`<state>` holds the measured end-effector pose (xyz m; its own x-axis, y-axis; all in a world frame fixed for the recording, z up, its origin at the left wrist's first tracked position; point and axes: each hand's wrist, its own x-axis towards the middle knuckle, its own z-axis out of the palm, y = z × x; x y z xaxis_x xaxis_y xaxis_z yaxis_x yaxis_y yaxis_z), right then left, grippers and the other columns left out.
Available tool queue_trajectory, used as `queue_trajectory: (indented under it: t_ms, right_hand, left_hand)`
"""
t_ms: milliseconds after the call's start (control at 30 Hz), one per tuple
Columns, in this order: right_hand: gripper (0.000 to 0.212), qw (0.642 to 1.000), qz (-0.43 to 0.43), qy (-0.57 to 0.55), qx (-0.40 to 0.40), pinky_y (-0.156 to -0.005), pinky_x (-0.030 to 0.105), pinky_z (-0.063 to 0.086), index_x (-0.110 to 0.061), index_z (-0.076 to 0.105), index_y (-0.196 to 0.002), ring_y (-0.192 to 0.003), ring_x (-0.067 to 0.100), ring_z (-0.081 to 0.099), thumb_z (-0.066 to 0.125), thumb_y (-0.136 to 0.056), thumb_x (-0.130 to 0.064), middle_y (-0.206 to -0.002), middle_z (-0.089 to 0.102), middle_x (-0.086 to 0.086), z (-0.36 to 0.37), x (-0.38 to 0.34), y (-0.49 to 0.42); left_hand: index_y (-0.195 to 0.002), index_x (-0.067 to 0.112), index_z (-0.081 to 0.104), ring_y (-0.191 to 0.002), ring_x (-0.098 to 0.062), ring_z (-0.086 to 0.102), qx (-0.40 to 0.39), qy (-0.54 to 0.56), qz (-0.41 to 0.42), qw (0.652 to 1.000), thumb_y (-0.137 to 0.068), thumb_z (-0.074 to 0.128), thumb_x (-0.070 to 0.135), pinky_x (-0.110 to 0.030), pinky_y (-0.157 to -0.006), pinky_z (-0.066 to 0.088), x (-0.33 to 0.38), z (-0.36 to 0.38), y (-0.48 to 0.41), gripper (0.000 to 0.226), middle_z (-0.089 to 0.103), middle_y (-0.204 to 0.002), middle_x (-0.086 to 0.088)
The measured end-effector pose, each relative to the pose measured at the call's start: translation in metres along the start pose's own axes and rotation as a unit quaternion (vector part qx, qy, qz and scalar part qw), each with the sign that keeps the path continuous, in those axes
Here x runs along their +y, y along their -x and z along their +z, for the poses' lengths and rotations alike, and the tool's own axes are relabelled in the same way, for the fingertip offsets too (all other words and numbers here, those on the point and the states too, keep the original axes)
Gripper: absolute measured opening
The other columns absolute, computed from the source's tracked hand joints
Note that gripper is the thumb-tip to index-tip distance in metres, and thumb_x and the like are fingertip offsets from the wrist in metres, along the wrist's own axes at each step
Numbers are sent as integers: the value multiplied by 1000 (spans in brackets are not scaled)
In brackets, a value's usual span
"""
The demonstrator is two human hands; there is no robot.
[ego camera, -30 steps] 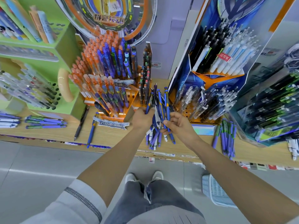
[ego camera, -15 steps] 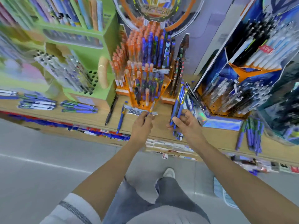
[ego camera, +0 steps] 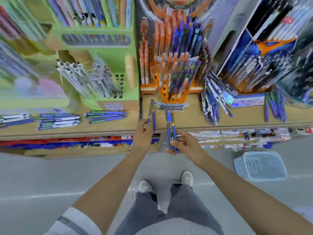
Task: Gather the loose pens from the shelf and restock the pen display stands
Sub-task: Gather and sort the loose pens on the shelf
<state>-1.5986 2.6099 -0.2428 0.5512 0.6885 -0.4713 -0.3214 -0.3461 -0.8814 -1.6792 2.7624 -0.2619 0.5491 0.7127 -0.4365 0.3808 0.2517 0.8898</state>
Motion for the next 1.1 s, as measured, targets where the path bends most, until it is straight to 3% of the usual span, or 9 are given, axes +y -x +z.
queue_trajectory:
  t_ms: [67,167,267,433,567,700,800,933,1100]
  right_hand:
    - [20,1000,9,16,-15,-60,29,59,2,55,-113,-60,21,67,58,-93,1,-80,65,19,15,-5,-10]
    - [18,999,20,44,-17,-62,29,59,0,55,-111,-58,21,67,59,-93,-1,-77,64,14,30,-17,-31]
    - [16,997,33,71,-5,-57,27,58,1,55,-108,-55,19,67,59,-93,-1,-79,64,18,42,-30,-49]
    - [27,993,52,65,79,-50,26,57,3,49,-118,-49,16,65,59,-93,-1,-93,65,27,54,-32,-76]
    - [30,981,11,159,109,-47,20,51,-1,51,-115,-50,16,62,65,-90,-7,-70,65,7,58,-26,-88]
    - [30,963,-18,244,115,-45,12,42,-13,49,-107,-45,6,60,71,-87,-17,-61,61,-3,62,-23,-102]
    - [32,946,-34,296,127,-53,24,46,-13,51,-109,-59,19,65,71,-86,-24,-65,61,-1,63,-22,-105]
    - [38,945,-55,294,135,-57,19,44,-11,52,-111,-63,12,62,75,-82,-17,-73,62,-5,62,-17,-103]
    - [35,930,-90,327,140,-60,20,40,-11,51,-100,-62,7,53,78,-77,-10,-70,54,-9,60,-10,-106]
  left_hand:
    - [-92,26,51,-74,-37,56,-12,-71,-18,997,-91,51,36,-46,-68,45,3,-11,-6,10,60,-76,-13]
    - [-108,16,49,-96,-36,61,-39,-139,-15,989,-97,48,29,-44,-80,48,10,-18,-18,17,64,-98,-17]
    - [-122,13,47,-92,-37,63,-65,-178,10,982,-96,44,14,-46,-80,53,15,-19,-27,26,66,-103,-14]
    - [-139,19,42,-83,-36,63,-106,-308,94,941,-102,39,26,-41,-72,50,17,-25,-38,38,67,-94,-18]
    - [-145,20,37,-85,-36,61,-114,-394,141,901,-99,40,19,-40,-71,47,17,-36,-45,45,67,-92,-16]
    - [-141,22,44,-89,-33,63,-101,-403,142,899,-98,43,20,-40,-77,50,16,-43,-50,43,69,-94,-13]
    - [-127,19,55,-84,-31,65,-68,-407,147,899,-97,46,24,-39,-71,52,17,-45,-51,32,70,-87,-9]
    - [-104,10,51,-76,-32,61,17,-448,99,888,-93,55,29,-38,-63,48,16,-48,-51,22,62,-76,-9]
    - [-80,9,53,-70,-29,57,-8,-454,65,889,-89,59,34,-34,-58,45,18,-44,-60,26,57,-67,-6]
